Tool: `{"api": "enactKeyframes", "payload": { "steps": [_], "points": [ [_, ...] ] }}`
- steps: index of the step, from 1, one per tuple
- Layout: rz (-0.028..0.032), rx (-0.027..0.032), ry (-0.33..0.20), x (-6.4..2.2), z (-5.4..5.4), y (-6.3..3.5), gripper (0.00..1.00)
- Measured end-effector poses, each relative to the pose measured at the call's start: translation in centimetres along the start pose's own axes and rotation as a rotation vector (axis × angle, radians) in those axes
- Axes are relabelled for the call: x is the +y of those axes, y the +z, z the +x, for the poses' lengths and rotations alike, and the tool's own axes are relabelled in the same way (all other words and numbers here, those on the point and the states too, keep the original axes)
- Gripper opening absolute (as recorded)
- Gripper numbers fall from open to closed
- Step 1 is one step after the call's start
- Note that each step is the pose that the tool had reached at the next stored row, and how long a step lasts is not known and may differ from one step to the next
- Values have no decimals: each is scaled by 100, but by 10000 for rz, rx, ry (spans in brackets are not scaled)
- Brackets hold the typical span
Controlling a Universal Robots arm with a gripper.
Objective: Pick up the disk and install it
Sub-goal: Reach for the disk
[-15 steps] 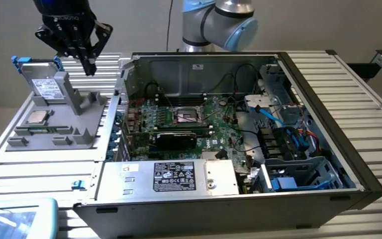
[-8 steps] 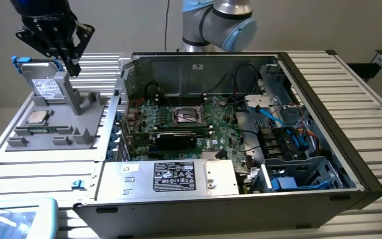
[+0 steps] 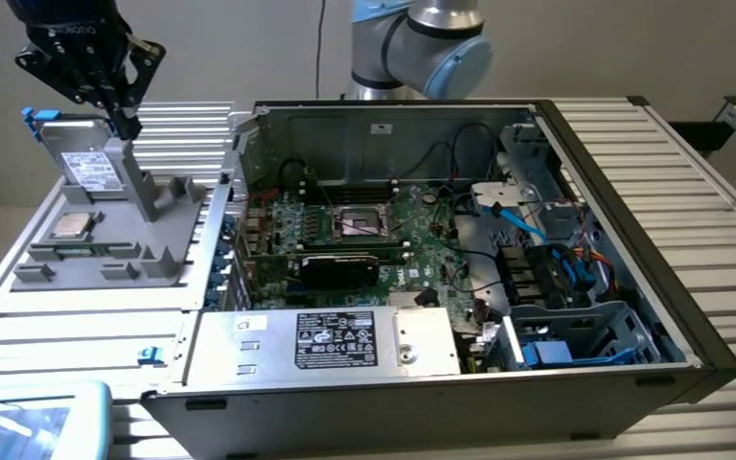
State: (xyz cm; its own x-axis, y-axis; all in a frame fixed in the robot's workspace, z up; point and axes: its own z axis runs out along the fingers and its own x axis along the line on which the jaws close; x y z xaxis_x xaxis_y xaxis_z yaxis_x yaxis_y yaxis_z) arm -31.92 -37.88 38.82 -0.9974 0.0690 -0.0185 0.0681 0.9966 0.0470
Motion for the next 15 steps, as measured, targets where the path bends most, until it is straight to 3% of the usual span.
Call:
{"api": "enactKeyframes", "payload": {
  "steps": [15],
  "points": [
    [1, -2, 1, 238, 639, 50, 11]
  ]
}}
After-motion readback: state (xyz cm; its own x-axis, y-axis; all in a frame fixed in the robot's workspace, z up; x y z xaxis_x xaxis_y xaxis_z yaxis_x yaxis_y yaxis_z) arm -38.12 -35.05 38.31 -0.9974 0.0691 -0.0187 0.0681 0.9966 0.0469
